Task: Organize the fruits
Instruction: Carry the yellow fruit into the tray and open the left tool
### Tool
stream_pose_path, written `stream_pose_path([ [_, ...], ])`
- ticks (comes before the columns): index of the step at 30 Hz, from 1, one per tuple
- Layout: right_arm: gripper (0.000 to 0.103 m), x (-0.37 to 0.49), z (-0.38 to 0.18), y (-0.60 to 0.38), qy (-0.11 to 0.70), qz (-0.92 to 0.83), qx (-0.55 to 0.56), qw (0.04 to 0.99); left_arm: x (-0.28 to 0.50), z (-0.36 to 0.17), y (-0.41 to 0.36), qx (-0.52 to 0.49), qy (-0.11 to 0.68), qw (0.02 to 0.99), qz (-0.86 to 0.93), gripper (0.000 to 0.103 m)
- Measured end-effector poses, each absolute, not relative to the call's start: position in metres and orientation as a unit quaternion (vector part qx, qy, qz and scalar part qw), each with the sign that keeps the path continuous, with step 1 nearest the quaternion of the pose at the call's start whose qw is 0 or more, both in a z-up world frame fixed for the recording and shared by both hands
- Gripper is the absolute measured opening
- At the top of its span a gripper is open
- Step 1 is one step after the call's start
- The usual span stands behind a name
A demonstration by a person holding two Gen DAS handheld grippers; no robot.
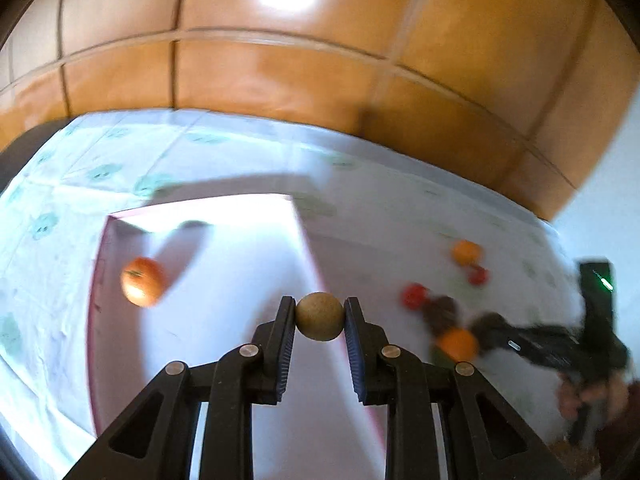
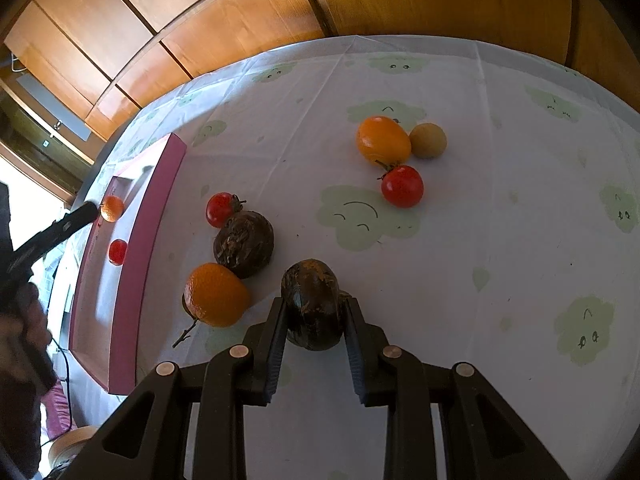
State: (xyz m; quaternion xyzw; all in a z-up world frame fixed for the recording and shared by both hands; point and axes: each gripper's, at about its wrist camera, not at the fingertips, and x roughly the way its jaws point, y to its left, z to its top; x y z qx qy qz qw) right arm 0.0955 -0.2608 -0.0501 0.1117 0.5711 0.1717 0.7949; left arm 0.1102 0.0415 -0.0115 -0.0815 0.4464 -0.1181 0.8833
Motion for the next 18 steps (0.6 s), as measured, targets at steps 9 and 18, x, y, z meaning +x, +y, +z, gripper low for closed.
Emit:
stream_pose_path([
  [9,0.028,0.095,-0.051,-0.259,0.57,0.172,0.109,0.796,0.148,-0.04,0.056,-0.085,0.476,0.872,-0.073,0.025],
  [18,0.028,0.095,-0.051,-0.259,0.57,0.172,0.108,0.796,0.14,-0.035,0.057,-0.076,0.465,0.881,-0.04,0.034],
])
